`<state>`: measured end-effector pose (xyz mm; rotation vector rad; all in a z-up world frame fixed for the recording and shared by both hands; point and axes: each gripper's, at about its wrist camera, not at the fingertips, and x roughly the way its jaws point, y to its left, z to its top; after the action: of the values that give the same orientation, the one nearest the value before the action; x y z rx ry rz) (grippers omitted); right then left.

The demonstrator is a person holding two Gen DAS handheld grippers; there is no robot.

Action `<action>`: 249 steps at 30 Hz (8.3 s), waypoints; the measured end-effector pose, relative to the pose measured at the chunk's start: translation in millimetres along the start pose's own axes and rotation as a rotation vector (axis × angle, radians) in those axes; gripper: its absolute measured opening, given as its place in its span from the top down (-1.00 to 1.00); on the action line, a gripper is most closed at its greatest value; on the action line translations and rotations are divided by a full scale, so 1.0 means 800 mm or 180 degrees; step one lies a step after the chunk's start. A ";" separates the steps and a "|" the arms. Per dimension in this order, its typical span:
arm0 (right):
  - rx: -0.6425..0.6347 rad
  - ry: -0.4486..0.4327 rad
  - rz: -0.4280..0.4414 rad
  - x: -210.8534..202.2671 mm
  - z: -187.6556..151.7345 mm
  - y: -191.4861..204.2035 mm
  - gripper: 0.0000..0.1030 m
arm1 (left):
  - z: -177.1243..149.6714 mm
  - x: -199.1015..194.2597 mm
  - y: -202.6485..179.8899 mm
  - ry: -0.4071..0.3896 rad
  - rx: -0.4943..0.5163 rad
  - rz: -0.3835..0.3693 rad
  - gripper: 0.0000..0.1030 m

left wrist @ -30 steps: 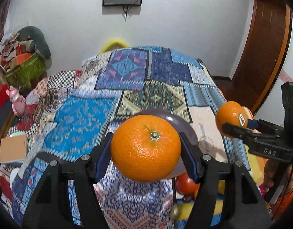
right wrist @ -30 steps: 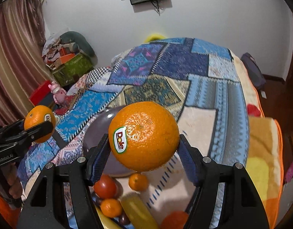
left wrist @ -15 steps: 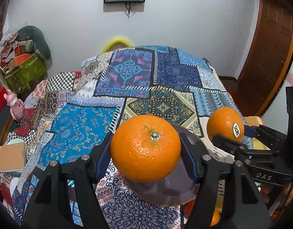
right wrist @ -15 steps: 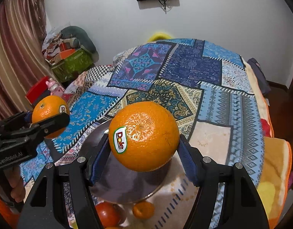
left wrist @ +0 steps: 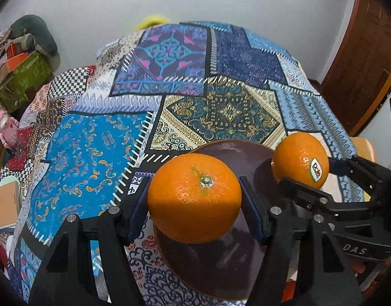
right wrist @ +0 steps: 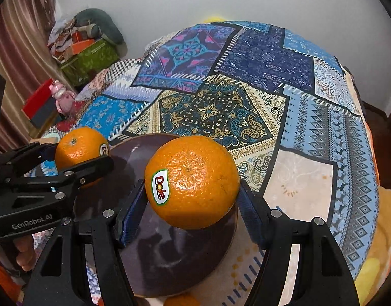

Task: Organize fruits
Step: 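Place the large orange on the purple plate with the left gripper while the right places the Dole orange, then grasp a red tomato with the left gripper while the right gripper grasps another tomato, then set both red tomatoes on the purple plate beside the oranges and release, then grasp a yellow cylinder with the right gripper while the left grasps the other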

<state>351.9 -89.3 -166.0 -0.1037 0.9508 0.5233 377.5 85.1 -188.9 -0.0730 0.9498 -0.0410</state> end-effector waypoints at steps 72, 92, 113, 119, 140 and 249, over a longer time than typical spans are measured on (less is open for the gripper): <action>0.0470 -0.0095 -0.0262 -0.155 -0.200 -0.067 -0.30 | -0.150 -0.117 -0.093 0.0083 0.0148 -0.0209 -0.55; 0.0667 0.0034 0.0028 -0.128 -0.204 -0.074 -0.09 | -0.144 -0.051 -0.111 0.0397 0.0128 -0.0399 -0.21; 0.0521 0.0013 0.0024 -0.130 -0.186 -0.066 0.10 | -0.139 -0.077 -0.107 0.0253 0.0205 -0.0445 0.12; 0.0484 -0.0125 0.0005 -0.140 -0.164 -0.065 0.10 | -0.129 -0.097 -0.097 0.0113 0.0188 -0.0399 0.12; 0.0005 -0.0255 0.0161 -0.086 -0.070 0.006 0.10 | -0.083 -0.090 -0.038 -0.0080 0.0036 -0.0222 0.12; 0.0135 0.0150 0.0284 -0.126 -0.219 -0.044 0.33 | -0.218 -0.096 -0.132 0.0513 -0.0070 -0.0272 -0.95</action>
<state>189.8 -212.4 -192.9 -0.0355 1.0155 0.5848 191.0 -22.5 -219.1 -0.1320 1.1080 -0.1169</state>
